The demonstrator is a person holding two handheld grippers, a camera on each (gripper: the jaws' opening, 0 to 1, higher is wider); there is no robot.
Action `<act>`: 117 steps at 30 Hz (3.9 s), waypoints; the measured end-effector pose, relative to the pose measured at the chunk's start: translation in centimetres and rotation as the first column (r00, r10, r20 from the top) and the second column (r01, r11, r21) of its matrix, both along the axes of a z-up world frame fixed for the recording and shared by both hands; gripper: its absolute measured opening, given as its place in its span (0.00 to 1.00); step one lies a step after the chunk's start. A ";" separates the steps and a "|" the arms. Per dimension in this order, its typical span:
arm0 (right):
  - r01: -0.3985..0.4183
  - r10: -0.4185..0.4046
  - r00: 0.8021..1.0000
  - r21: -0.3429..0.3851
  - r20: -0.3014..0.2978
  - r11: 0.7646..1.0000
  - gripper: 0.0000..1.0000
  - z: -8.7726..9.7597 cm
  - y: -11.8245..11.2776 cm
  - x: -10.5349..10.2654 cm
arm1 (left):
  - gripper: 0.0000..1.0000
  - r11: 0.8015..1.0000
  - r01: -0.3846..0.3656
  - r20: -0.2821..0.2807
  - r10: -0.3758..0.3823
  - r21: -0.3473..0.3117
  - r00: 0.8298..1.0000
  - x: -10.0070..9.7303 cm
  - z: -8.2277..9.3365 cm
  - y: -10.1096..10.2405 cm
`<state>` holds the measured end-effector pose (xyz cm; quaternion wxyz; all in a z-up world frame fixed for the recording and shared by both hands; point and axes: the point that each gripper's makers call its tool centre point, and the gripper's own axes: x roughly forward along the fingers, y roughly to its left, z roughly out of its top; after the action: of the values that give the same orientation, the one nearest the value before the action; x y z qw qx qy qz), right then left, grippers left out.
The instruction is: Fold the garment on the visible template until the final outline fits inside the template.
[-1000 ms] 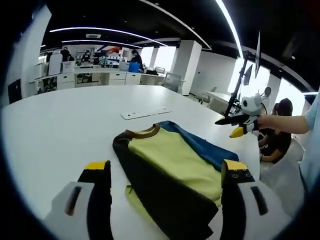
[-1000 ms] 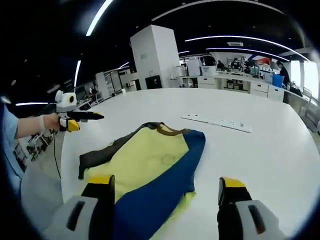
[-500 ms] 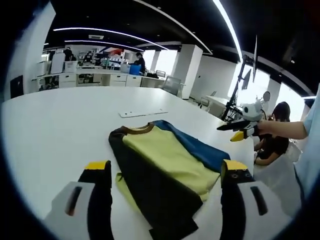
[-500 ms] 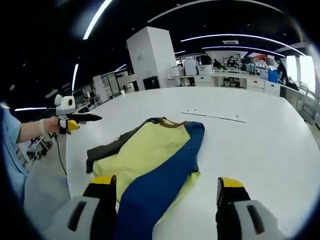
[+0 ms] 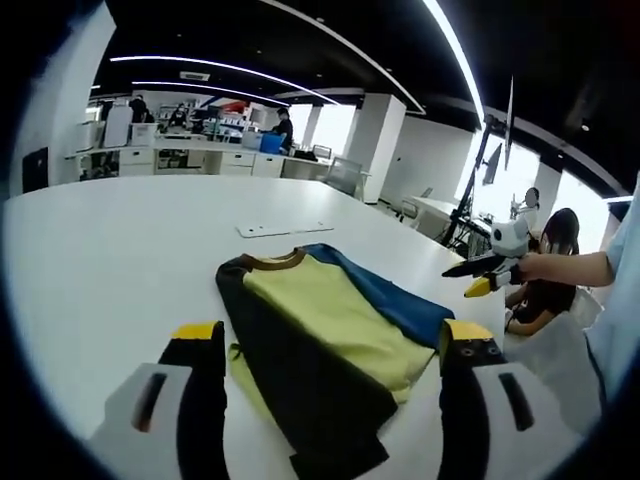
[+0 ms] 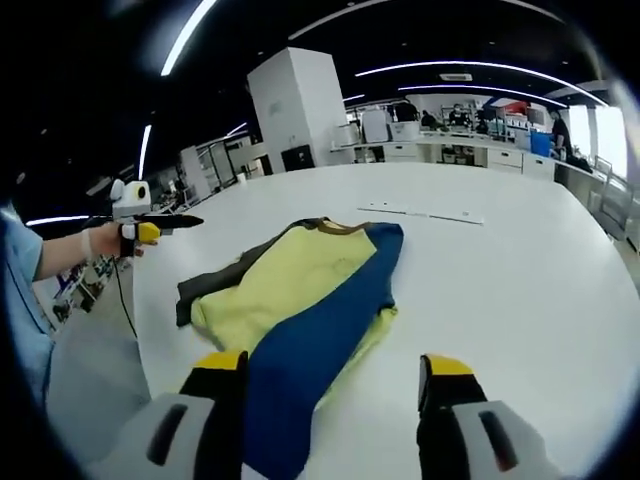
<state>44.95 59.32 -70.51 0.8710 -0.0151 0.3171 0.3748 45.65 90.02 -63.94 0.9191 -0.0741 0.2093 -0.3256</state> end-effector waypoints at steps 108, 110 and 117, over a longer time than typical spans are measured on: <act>0.116 -0.182 0.982 -0.582 -0.057 0.805 0.00 -3.6 -24.1 13.2 | 0.79 0.989 -0.111 -0.107 0.101 -0.096 0.989 -0.1 -2.8 2.3; 0.120 -0.197 0.978 -0.599 -0.066 0.792 0.00 -4.0 -25.0 14.0 | 0.79 0.989 -0.115 -0.109 0.105 -0.095 0.989 -0.1 -2.8 2.4; 0.175 -0.263 0.963 -0.604 -0.059 0.778 0.00 -4.8 -27.0 16.9 | 0.79 0.988 -0.127 -0.131 0.115 -0.087 0.985 0.1 -3.6 2.8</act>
<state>61.83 32.37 -75.30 0.8355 -0.2231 0.4782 0.1530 45.71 92.84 -67.51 0.9175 -0.1506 0.2463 -0.2735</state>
